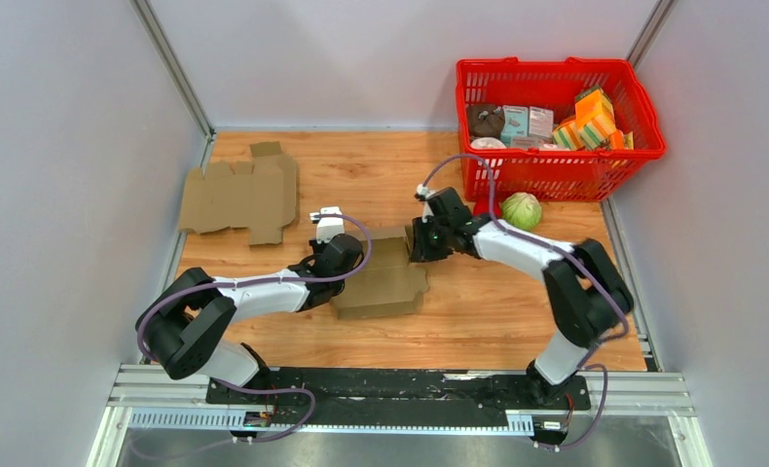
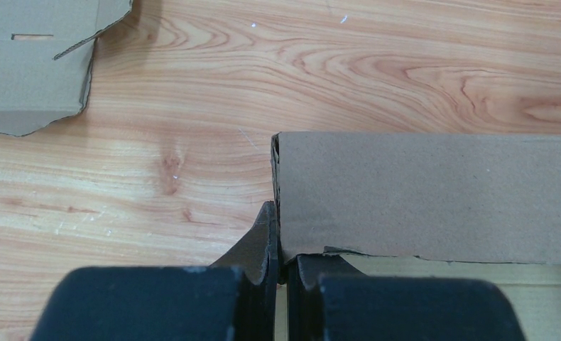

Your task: Fold the paper box

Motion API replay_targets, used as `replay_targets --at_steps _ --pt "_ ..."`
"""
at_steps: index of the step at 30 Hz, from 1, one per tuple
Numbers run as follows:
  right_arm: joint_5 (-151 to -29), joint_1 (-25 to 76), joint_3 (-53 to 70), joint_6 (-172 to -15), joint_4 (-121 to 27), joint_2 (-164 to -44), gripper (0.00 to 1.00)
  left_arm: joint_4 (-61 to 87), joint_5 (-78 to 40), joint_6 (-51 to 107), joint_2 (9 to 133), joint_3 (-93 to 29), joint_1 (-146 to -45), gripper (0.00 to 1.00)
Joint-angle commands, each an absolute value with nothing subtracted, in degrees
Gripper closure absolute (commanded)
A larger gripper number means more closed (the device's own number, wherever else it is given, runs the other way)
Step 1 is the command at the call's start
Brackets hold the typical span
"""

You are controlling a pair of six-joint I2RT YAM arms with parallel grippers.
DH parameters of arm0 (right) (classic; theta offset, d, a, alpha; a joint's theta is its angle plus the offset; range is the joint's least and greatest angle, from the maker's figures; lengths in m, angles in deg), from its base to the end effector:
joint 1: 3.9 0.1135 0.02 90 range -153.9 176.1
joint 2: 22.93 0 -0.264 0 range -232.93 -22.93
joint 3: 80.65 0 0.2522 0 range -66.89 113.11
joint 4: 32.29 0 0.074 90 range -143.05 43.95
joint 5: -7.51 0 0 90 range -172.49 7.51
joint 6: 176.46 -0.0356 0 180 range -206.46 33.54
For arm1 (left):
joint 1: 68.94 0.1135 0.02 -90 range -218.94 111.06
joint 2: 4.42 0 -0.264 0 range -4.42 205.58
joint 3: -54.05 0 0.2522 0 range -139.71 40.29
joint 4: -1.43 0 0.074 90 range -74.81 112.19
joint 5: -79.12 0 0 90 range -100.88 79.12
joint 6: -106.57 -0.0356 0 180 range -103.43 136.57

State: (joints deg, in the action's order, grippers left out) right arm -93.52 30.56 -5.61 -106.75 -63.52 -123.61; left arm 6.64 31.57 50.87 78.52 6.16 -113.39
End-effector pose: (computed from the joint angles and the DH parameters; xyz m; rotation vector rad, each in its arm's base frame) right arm 0.2895 0.2070 0.1726 -0.4029 2.6236 0.5904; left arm 0.2099 -0.1723 0.1659 -0.1849 2.0596 0.0125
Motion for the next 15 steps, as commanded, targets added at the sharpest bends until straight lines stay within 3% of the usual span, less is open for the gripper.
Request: replay_targets --at_steps 1,4,8,12,15 --pt "-90.58 27.48 -8.17 -105.09 -67.31 -107.15 0.61 7.46 29.37 51.2 77.85 6.54 -113.85 1.0" --pt "-86.64 22.65 -10.45 -105.01 -67.58 -101.78 0.53 7.11 29.37 50.76 77.68 6.8 -113.77 1.0" --pt "-74.87 19.57 -9.68 -101.85 -66.71 -104.66 0.58 6.49 28.32 50.58 78.29 6.54 -113.77 1.0" --pt "-80.98 19.83 -4.5 -98.07 -63.55 -114.92 0.69 6.05 27.7 50.67 79.17 6.36 -113.85 1.0" --pt "-84.24 22.02 -4.13 -94.12 -60.82 -118.02 0.71 6.23 27.88 50.15 78.99 6.28 -113.77 1.0"
